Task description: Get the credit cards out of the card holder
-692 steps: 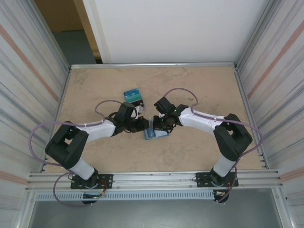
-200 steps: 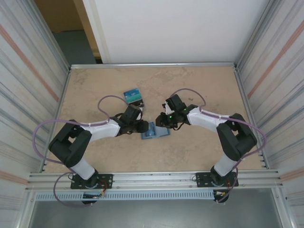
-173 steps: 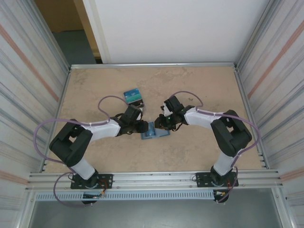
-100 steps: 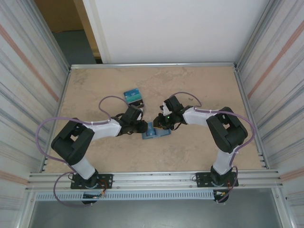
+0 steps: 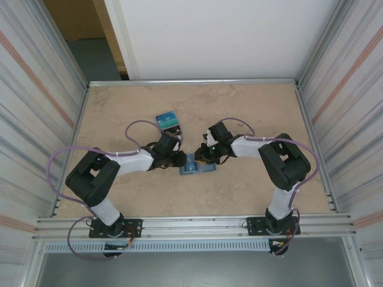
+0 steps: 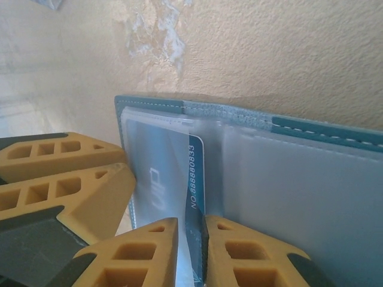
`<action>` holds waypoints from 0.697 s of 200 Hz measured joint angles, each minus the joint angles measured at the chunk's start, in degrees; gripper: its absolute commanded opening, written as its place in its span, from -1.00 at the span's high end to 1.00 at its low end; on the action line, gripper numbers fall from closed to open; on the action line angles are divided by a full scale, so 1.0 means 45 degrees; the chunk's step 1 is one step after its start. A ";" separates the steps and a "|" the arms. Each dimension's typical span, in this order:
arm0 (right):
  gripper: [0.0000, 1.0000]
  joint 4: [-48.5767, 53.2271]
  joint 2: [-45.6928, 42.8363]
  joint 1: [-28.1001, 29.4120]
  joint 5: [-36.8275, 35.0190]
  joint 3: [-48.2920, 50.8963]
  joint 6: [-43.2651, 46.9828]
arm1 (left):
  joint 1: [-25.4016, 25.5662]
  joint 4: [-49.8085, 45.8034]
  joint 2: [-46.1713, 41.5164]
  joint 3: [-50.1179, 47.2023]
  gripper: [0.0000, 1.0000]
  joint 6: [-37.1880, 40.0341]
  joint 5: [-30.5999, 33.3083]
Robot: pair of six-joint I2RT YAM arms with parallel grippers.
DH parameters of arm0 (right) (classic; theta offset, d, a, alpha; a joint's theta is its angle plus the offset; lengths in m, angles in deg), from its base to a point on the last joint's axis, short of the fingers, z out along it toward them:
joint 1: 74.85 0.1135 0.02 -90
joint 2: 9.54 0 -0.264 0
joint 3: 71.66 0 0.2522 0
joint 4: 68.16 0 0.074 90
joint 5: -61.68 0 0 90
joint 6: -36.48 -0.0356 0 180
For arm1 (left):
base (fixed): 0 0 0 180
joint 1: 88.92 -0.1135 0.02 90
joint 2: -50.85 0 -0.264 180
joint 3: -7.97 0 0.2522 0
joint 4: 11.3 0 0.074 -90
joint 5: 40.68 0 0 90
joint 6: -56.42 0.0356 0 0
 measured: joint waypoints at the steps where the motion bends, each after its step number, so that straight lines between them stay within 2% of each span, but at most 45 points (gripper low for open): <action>1: 0.68 -0.0005 0.0000 0.0000 0.0000 0.0005 -0.0005 | 0.0000 0.0000 0.0000 0.0000 0.57 0.0000 0.0000; 31: 0.74 -0.0189 0.0029 -0.0015 0.0141 0.0068 -0.0223 | 0.0000 -0.0005 0.0005 0.0005 0.58 0.0000 0.0000; 72: 0.66 -0.0544 0.0024 -0.0165 0.0364 0.0316 -0.0335 | 0.0000 0.0000 0.0005 0.0019 0.63 0.0005 -0.0049; 139: 0.63 -0.0617 0.0024 -0.0151 0.0369 0.0398 -0.0525 | 0.0000 -0.0019 0.0024 0.0053 0.63 0.0005 -0.0102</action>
